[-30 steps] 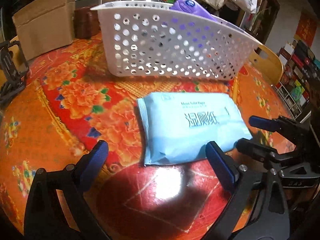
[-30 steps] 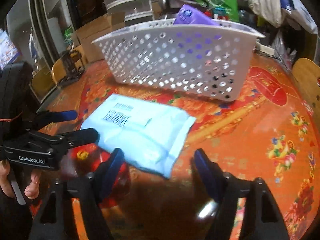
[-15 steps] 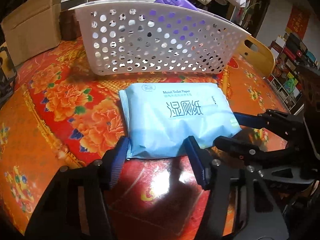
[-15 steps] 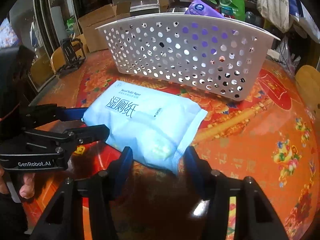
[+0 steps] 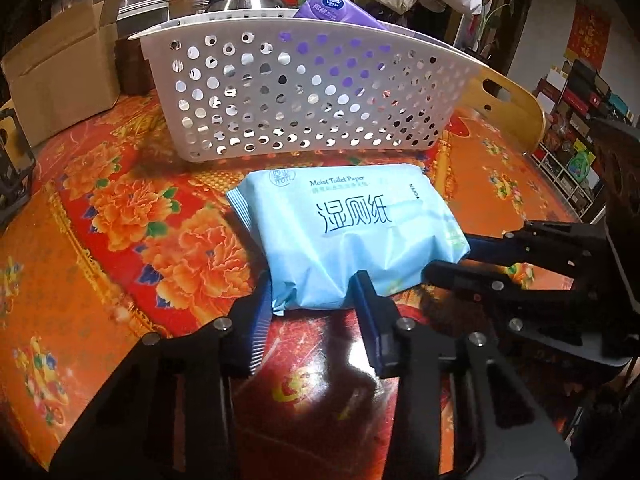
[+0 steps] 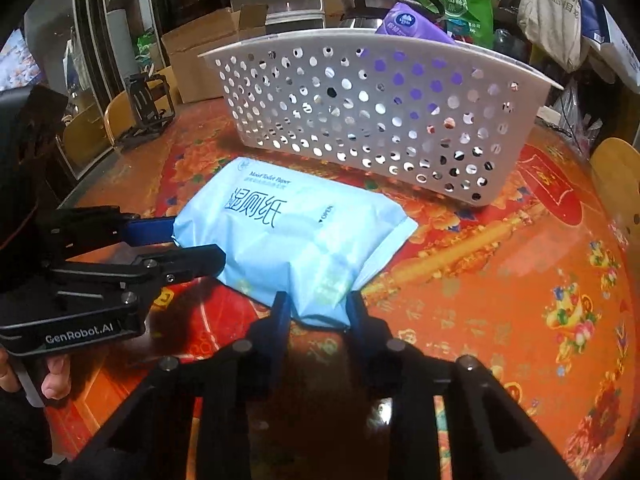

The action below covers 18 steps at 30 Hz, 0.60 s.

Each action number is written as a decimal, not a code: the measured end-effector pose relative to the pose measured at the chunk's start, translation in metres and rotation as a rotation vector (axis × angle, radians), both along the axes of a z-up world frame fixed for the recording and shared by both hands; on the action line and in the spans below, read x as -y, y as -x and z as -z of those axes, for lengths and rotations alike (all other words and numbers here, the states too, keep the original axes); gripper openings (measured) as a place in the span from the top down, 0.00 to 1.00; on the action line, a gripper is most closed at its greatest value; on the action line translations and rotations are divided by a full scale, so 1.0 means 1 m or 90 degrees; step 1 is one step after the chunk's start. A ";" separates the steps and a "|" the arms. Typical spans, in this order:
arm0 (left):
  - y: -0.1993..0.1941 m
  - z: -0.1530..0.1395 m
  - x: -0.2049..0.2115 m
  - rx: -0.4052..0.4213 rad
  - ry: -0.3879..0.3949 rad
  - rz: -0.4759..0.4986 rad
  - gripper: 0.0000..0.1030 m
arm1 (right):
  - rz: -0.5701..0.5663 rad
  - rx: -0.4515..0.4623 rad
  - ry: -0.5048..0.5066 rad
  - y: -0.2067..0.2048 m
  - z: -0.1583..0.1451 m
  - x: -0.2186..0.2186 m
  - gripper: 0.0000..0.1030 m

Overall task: Organize soft objects
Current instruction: 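Grasp the blue wet-wipes pack with both tools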

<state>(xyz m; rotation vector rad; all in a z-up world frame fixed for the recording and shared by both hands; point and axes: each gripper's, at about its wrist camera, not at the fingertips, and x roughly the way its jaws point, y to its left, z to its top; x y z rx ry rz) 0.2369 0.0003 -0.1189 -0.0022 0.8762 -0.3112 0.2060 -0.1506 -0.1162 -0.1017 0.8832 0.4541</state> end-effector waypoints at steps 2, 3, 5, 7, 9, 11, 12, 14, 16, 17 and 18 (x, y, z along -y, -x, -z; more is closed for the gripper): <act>0.002 -0.001 -0.001 0.002 0.004 0.002 0.67 | -0.002 0.008 0.002 0.002 -0.002 0.001 0.79; 0.003 -0.001 -0.002 0.003 0.005 0.002 0.67 | -0.003 0.010 0.005 0.003 -0.002 0.001 0.80; 0.006 -0.001 0.000 0.007 0.001 0.004 0.68 | -0.005 0.018 0.012 0.006 -0.003 0.000 0.81; 0.008 -0.002 -0.001 0.010 0.004 0.003 0.69 | -0.008 0.025 0.013 0.009 -0.005 0.001 0.82; 0.014 -0.007 -0.003 0.028 0.017 -0.001 0.70 | -0.009 0.036 0.006 0.013 -0.008 0.002 0.83; 0.023 -0.013 -0.002 0.054 0.011 -0.001 0.70 | -0.014 0.052 0.007 0.019 -0.011 0.002 0.84; 0.025 -0.015 -0.002 0.061 0.007 -0.001 0.70 | -0.013 0.059 0.009 0.022 -0.012 0.002 0.85; 0.031 -0.019 0.000 0.075 0.000 0.001 0.70 | -0.013 0.070 0.014 0.026 -0.015 0.001 0.85; 0.034 -0.021 -0.001 0.078 0.004 0.004 0.70 | -0.014 0.076 0.011 0.030 -0.019 0.002 0.85; 0.036 -0.022 -0.001 0.081 0.008 0.003 0.70 | -0.015 0.080 0.011 0.031 -0.020 0.002 0.85; 0.038 -0.024 -0.002 0.085 0.011 0.004 0.70 | -0.015 0.085 0.010 0.033 -0.022 0.003 0.85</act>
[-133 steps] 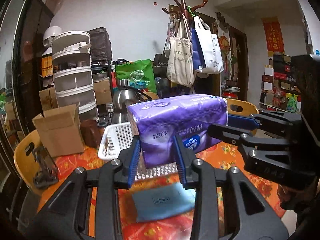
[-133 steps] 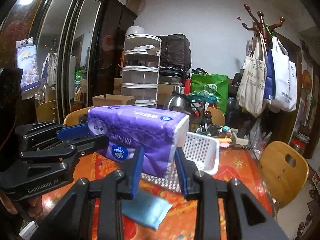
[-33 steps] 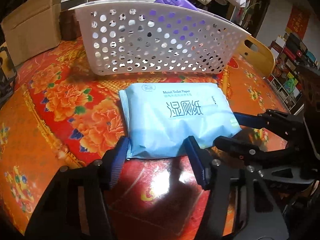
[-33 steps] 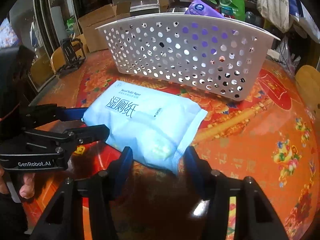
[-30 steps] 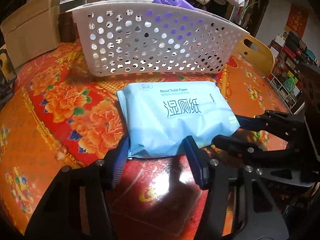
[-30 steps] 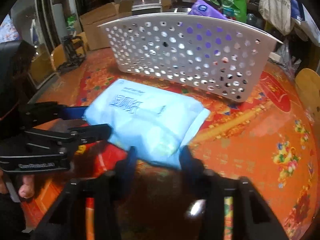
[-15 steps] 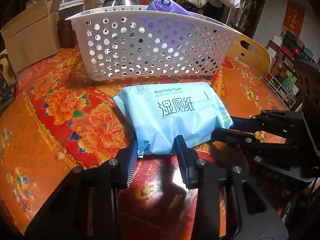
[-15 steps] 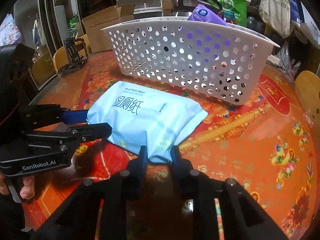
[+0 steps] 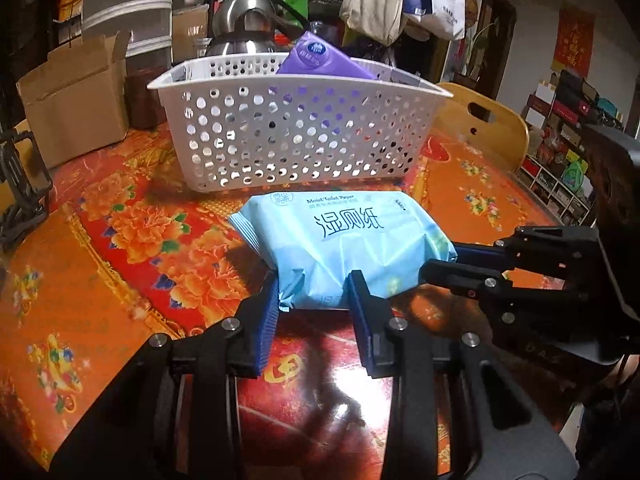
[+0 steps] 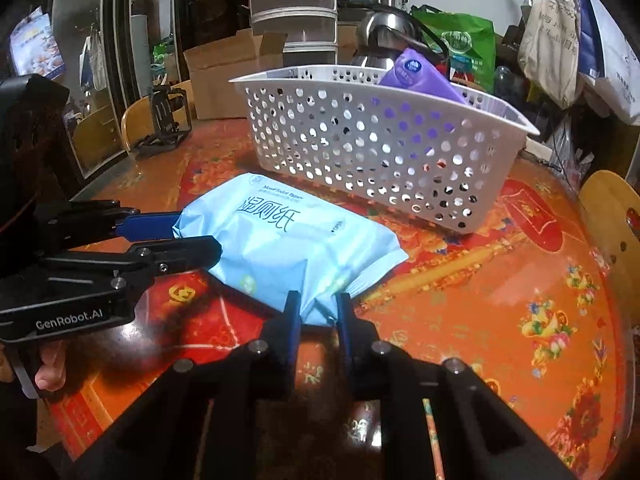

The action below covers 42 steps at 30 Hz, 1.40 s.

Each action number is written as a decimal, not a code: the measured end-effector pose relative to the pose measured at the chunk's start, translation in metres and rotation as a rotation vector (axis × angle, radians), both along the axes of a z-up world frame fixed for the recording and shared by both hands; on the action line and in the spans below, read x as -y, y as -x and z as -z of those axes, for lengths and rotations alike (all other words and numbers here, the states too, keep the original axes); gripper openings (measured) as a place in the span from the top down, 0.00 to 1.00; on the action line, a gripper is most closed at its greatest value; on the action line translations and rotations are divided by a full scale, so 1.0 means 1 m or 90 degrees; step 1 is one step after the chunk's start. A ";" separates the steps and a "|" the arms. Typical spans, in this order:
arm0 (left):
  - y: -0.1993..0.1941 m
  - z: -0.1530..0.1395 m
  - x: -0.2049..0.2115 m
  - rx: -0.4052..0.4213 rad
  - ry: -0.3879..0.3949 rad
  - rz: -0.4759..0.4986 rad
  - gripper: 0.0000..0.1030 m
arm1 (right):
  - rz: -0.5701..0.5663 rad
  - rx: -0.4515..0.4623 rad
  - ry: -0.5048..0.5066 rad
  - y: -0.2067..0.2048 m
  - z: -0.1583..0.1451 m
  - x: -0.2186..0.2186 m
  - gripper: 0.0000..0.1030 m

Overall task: Organize soft objects
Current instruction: 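Grasp the blue wet-wipes pack with both tools, then lift the wet-wipes pack with both tools and carry it over the basket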

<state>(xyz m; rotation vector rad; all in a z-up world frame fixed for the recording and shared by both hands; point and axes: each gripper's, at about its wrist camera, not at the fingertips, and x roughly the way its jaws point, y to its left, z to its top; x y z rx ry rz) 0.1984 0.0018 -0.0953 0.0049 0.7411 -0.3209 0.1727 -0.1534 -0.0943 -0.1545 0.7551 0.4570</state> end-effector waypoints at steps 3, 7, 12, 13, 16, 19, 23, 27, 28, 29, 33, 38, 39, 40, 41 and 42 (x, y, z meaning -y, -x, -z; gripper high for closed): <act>0.009 -0.007 -0.001 0.028 0.003 -0.002 0.70 | 0.001 0.018 -0.001 0.006 -0.007 0.000 0.85; 0.020 -0.022 -0.003 0.055 0.015 0.001 0.70 | 0.000 0.048 -0.004 0.016 -0.025 0.001 0.85; 0.036 -0.046 -0.004 0.092 0.018 0.000 0.70 | 0.000 0.085 -0.003 0.030 -0.046 0.000 0.85; 0.040 -0.052 -0.003 0.098 0.017 0.000 0.70 | 0.000 0.094 -0.005 0.034 -0.053 0.001 0.85; 0.049 -0.067 -0.004 0.107 0.021 0.000 0.70 | -0.002 0.113 -0.006 0.040 -0.067 0.001 0.85; 0.058 -0.085 -0.001 0.131 0.018 -0.002 0.70 | -0.002 0.135 -0.006 0.046 -0.084 0.002 0.85; 0.062 -0.109 0.000 0.156 0.018 -0.002 0.70 | 0.000 0.158 -0.009 0.049 -0.105 0.003 0.85; 0.060 -0.133 0.004 0.178 0.014 0.000 0.70 | 0.007 0.182 -0.011 0.046 -0.126 0.006 0.85; 0.059 -0.139 0.005 0.183 0.013 0.002 0.70 | 0.008 0.187 -0.011 0.046 -0.131 0.006 0.85; 0.056 -0.146 0.006 0.189 0.012 0.003 0.70 | 0.009 0.191 -0.011 0.044 -0.134 0.007 0.85; 0.047 -0.169 0.008 0.205 0.007 0.004 0.70 | 0.010 0.204 -0.013 0.032 -0.154 0.009 0.85; 0.028 -0.193 0.008 0.225 -0.001 -0.003 0.70 | 0.011 0.214 -0.005 0.009 -0.173 0.006 0.85; 0.021 -0.199 0.008 0.227 -0.002 -0.005 0.70 | 0.014 0.216 -0.007 0.001 -0.176 0.005 0.85; 0.013 -0.202 0.007 0.229 0.001 -0.007 0.70 | 0.016 0.219 -0.007 -0.007 -0.179 0.005 0.85; 0.005 -0.205 0.006 0.229 0.003 -0.007 0.70 | 0.018 0.220 -0.008 -0.012 -0.180 0.005 0.85; -0.006 -0.207 0.005 0.224 0.006 -0.006 0.70 | 0.021 0.216 -0.013 -0.022 -0.182 0.006 0.85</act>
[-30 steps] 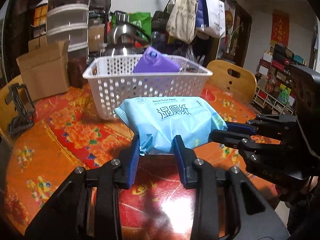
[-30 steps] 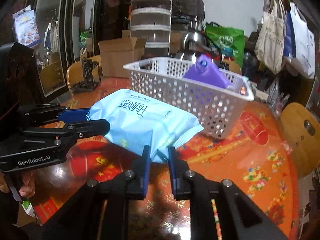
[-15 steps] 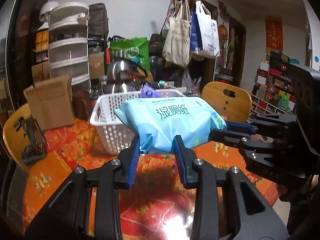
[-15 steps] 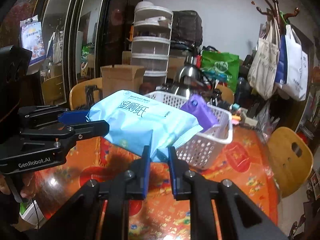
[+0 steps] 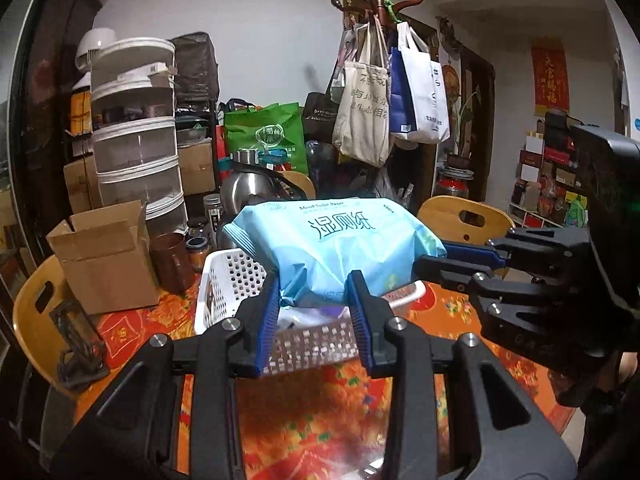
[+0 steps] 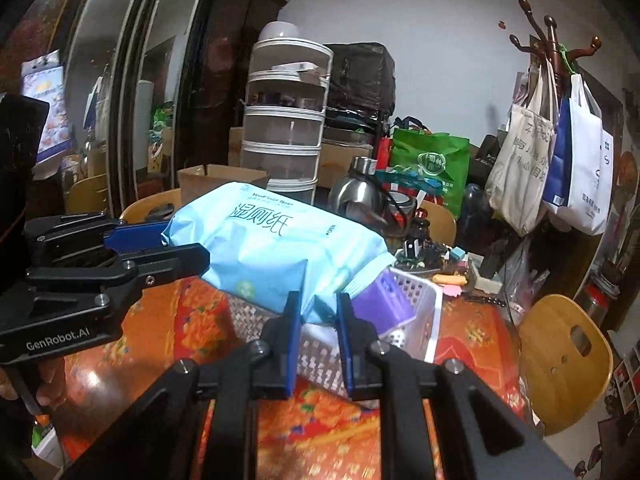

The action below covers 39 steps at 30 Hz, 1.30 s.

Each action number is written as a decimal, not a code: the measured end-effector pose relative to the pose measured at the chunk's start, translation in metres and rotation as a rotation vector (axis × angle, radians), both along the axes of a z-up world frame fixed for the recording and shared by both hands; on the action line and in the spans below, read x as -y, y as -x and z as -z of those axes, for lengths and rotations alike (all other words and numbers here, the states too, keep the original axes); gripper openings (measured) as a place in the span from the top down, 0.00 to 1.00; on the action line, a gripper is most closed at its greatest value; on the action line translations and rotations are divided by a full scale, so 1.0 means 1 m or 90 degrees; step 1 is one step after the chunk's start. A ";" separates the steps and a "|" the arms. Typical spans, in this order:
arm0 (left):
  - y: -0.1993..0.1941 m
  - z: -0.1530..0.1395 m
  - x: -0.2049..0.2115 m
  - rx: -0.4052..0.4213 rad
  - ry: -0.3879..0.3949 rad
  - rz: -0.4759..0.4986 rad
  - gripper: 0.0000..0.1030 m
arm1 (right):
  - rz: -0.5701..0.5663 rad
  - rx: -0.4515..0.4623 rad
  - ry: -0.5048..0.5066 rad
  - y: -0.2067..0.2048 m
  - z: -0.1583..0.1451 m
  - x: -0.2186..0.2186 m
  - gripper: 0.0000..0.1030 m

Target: Organize soft objects

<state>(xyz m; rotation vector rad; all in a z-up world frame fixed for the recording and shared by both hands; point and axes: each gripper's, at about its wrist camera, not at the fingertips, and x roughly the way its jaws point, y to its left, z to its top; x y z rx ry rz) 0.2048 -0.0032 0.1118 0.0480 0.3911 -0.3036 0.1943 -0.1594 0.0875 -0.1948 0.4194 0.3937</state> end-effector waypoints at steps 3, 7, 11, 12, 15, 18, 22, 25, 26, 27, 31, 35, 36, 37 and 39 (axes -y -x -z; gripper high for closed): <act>-0.025 -0.003 -0.002 0.001 -0.008 -0.003 0.70 | -0.006 -0.009 -0.009 -0.023 0.000 0.001 0.85; -0.058 -0.002 -0.002 -0.007 -0.019 -0.004 0.70 | -0.001 -0.018 -0.001 -0.051 0.007 -0.003 0.86; -0.098 0.008 -0.007 -0.023 -0.019 -0.007 0.69 | 0.009 -0.019 0.012 -0.072 0.018 -0.012 0.88; -0.108 0.012 -0.009 -0.029 -0.019 -0.009 0.69 | 0.010 -0.024 0.017 -0.080 0.023 -0.014 0.88; -0.157 0.033 -0.015 -0.076 -0.004 -0.032 0.65 | 0.025 -0.043 0.033 -0.111 0.045 -0.019 0.89; -0.203 0.059 -0.022 -0.151 0.009 -0.074 0.40 | 0.061 -0.082 0.018 -0.136 0.062 -0.011 0.89; -0.204 0.071 -0.034 -0.142 0.039 -0.093 0.00 | 0.083 -0.098 -0.007 -0.140 0.066 0.008 0.64; -0.200 0.070 -0.038 -0.121 0.037 -0.088 0.00 | 0.087 -0.104 -0.012 -0.140 0.068 0.016 0.39; -0.200 0.071 -0.037 -0.127 0.036 -0.081 0.00 | 0.089 -0.106 -0.012 -0.139 0.069 0.017 0.38; -0.199 0.072 -0.036 -0.129 0.029 -0.082 0.00 | 0.089 -0.109 -0.015 -0.139 0.070 0.017 0.37; -0.190 0.075 -0.028 -0.130 0.014 -0.072 0.00 | 0.086 -0.121 -0.021 -0.138 0.073 0.020 0.35; -0.181 0.074 -0.021 -0.131 0.012 -0.069 0.00 | 0.087 -0.124 -0.024 -0.137 0.074 0.021 0.30; -0.180 0.075 -0.021 -0.133 0.016 -0.068 0.00 | 0.088 -0.126 -0.026 -0.137 0.074 0.021 0.28; -0.179 0.075 -0.021 -0.132 0.017 -0.068 0.00 | 0.088 -0.125 -0.028 -0.136 0.074 0.022 0.27; -0.178 0.078 -0.020 -0.136 0.015 -0.067 0.00 | 0.090 -0.126 -0.036 -0.135 0.074 0.025 0.26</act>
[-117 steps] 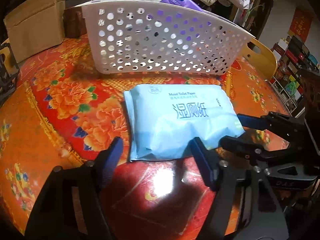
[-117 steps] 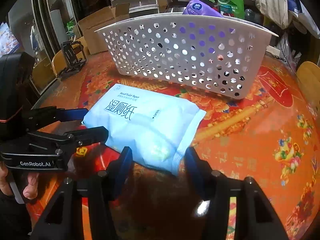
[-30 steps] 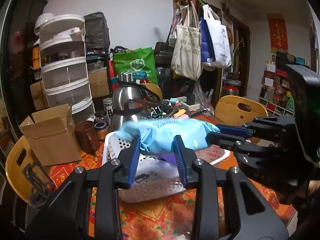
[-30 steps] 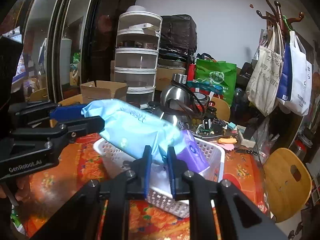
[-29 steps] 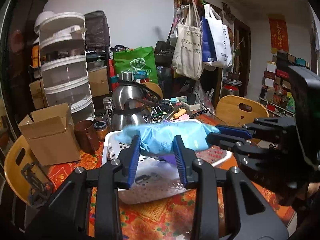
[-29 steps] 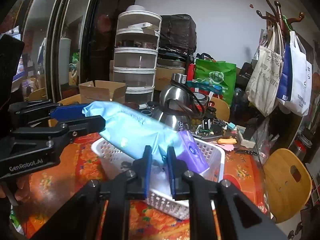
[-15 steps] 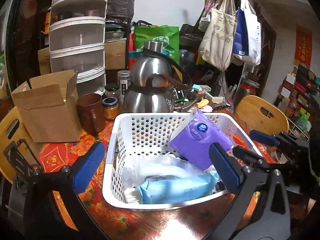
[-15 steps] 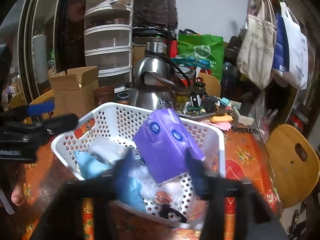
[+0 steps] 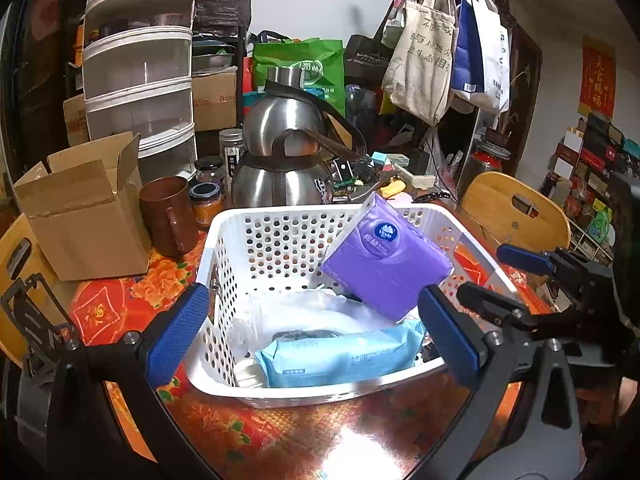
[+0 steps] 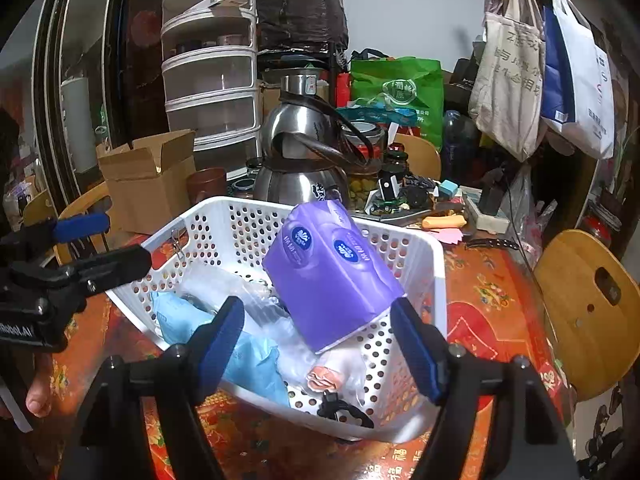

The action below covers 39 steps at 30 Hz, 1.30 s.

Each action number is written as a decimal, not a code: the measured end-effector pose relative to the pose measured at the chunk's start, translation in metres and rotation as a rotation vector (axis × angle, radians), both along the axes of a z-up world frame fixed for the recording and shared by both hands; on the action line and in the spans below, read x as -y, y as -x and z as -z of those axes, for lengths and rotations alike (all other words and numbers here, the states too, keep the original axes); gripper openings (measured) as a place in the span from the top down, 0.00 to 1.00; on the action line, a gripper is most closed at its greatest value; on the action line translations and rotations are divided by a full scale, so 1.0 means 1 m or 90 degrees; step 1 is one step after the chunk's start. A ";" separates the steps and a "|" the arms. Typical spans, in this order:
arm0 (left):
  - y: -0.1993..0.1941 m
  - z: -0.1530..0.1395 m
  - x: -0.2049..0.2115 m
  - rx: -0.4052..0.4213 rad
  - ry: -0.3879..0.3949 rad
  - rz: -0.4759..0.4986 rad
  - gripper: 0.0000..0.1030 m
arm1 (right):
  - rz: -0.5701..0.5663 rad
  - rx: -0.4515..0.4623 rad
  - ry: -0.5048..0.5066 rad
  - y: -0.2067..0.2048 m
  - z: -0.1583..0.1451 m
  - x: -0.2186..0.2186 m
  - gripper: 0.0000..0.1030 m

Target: Organize soft objects

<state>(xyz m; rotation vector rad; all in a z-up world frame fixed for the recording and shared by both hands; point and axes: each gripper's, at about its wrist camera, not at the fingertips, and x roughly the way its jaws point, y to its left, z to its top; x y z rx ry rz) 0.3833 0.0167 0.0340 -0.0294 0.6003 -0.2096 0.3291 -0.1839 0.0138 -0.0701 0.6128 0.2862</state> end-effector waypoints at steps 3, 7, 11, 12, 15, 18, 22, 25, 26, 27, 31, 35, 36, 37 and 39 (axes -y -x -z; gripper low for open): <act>0.002 0.002 0.000 -0.004 -0.004 -0.002 0.00 | 0.001 0.001 -0.001 0.001 -0.001 0.001 0.21; 0.003 0.005 -0.001 -0.008 0.002 -0.003 0.00 | -0.002 -0.002 -0.006 0.003 -0.002 0.003 0.16; 0.007 0.007 -0.003 -0.011 0.002 -0.007 0.00 | -0.004 -0.006 -0.013 0.008 -0.001 0.007 0.14; 0.010 0.007 -0.004 -0.012 0.002 -0.008 0.00 | -0.005 -0.007 -0.016 0.011 -0.001 0.008 0.14; 0.021 0.006 -0.007 -0.006 -0.016 -0.036 0.00 | -0.001 -0.024 -0.026 0.023 -0.002 0.012 0.14; 0.048 0.004 -0.014 0.004 -0.009 -0.043 0.00 | -0.015 -0.011 -0.055 0.051 -0.003 0.020 0.13; 0.110 -0.006 -0.021 0.053 -0.007 -0.049 0.00 | 0.008 -0.001 -0.102 0.103 -0.007 0.034 0.07; 0.159 -0.017 -0.027 0.087 -0.004 -0.066 0.00 | 0.021 -0.002 -0.119 0.138 -0.011 0.040 0.07; 0.173 -0.021 -0.028 0.094 -0.003 -0.067 0.00 | 0.028 -0.002 -0.111 0.150 -0.013 0.040 0.07; 0.188 -0.025 -0.029 0.093 -0.006 -0.065 0.00 | 0.040 -0.006 -0.096 0.163 -0.016 0.038 0.07; 0.246 -0.030 -0.025 0.096 -0.005 -0.037 0.00 | 0.037 0.024 -0.092 0.217 -0.031 0.036 0.06; 0.299 -0.027 -0.018 0.094 -0.002 -0.017 0.00 | 0.003 0.032 -0.149 0.270 -0.040 0.038 0.03; 0.312 -0.027 -0.015 0.093 -0.001 -0.009 0.00 | 0.005 0.034 -0.140 0.286 -0.041 0.036 0.03; 0.325 -0.028 -0.012 0.094 -0.006 -0.007 0.00 | 0.013 0.043 -0.124 0.296 -0.042 0.034 0.03; 0.351 -0.030 -0.006 0.099 -0.021 -0.017 0.00 | 0.045 0.060 -0.073 0.316 -0.045 0.028 0.02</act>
